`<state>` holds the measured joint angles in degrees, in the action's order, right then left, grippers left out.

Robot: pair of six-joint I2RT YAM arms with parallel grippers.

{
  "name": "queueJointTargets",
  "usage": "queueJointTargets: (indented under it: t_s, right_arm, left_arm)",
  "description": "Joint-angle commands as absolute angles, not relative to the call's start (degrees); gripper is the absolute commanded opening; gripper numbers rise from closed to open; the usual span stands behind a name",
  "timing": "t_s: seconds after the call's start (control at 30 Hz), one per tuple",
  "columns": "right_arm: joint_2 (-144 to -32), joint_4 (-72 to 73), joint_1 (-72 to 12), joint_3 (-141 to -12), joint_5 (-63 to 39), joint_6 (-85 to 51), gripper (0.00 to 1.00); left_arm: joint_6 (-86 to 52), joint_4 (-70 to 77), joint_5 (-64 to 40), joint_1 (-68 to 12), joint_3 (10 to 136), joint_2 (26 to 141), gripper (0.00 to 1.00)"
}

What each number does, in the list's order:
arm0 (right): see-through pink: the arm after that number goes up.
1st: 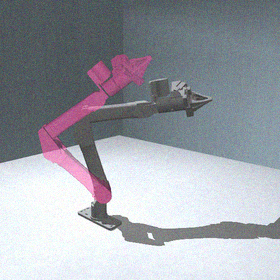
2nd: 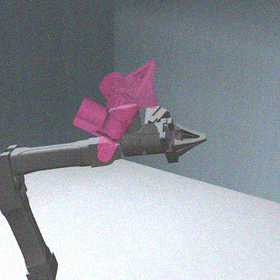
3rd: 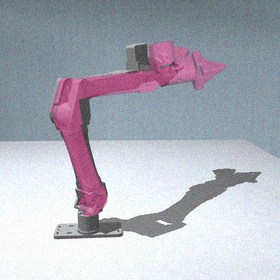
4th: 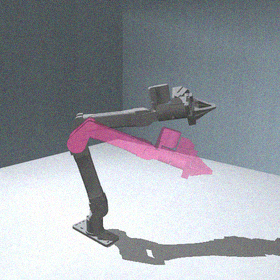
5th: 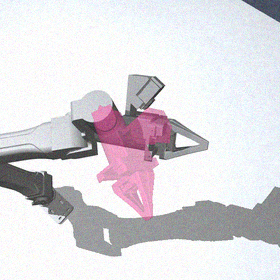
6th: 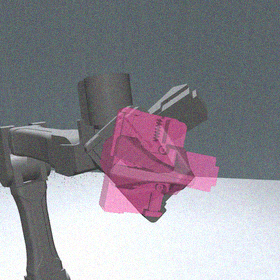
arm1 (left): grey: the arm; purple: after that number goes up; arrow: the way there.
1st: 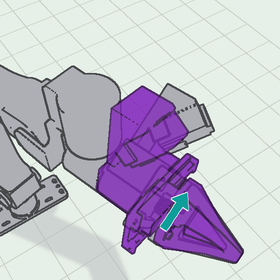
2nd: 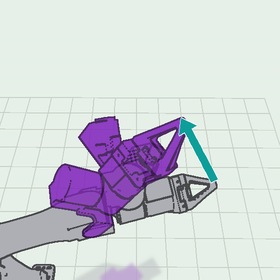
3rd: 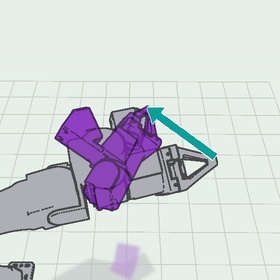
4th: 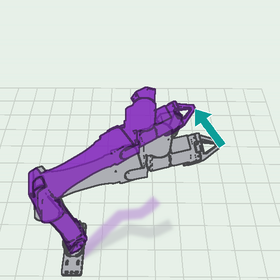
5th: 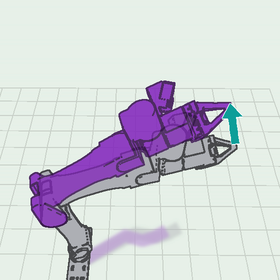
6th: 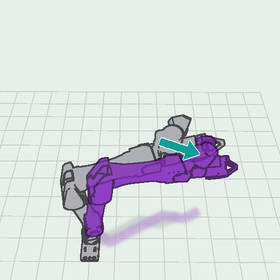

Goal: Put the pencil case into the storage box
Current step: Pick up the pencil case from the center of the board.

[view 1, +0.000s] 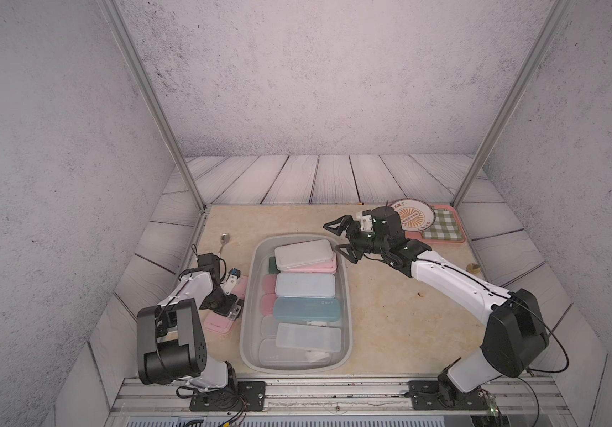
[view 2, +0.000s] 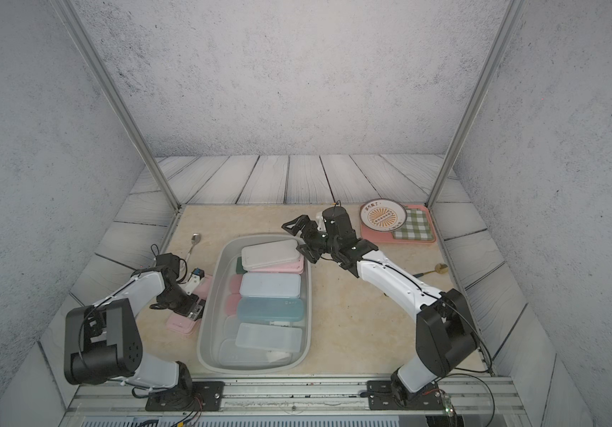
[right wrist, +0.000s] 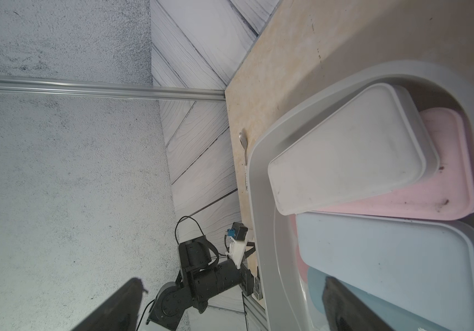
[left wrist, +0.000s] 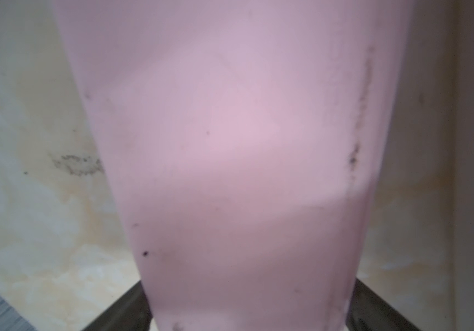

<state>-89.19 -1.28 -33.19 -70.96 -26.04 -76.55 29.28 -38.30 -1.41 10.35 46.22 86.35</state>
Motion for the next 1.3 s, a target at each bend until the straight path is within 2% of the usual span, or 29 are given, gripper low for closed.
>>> queueJointTargets:
  t_s: [0.0, 0.33, 0.5, 0.77, 0.93, 1.07, 1.27]
  right_arm:
    - [-90.6, -0.2, -33.1, -70.7, -26.5, -76.8, 0.99]
    - [-90.3, 0.4, -33.1, -70.4, -26.5, -77.2, 0.99]
    - [-89.5, 0.4, -33.1, -69.8, -25.9, -77.2, 0.99]
    - [-89.3, 0.2, -33.0, -69.7, -26.0, -77.0, 0.99]
    - [-89.0, -0.3, -32.7, -69.7, -26.1, -76.4, 0.99]
    - [-87.9, -3.2, -31.7, -70.2, -26.0, -73.5, 0.99]
    - [-84.9, -15.2, -29.9, -73.1, -25.6, -62.3, 0.99]
  left_arm:
    - [27.5, -33.6, 2.2, 9.8, 44.7, 88.8, 1.00]
    - [25.2, -35.0, 1.9, 9.6, 50.2, 93.7, 0.98]
    - [24.9, -38.6, 0.7, 10.0, 52.4, 89.9, 0.90]
    - [22.7, -47.8, -3.4, 12.3, 60.8, 82.1, 0.89]
    - [25.5, -58.8, -11.8, 12.2, 69.2, 79.1, 0.89]
    - [30.2, -66.4, -15.9, 7.2, 74.1, 78.1, 0.88]
    - [33.2, -66.8, -10.4, -9.6, 77.2, 80.2, 0.87]
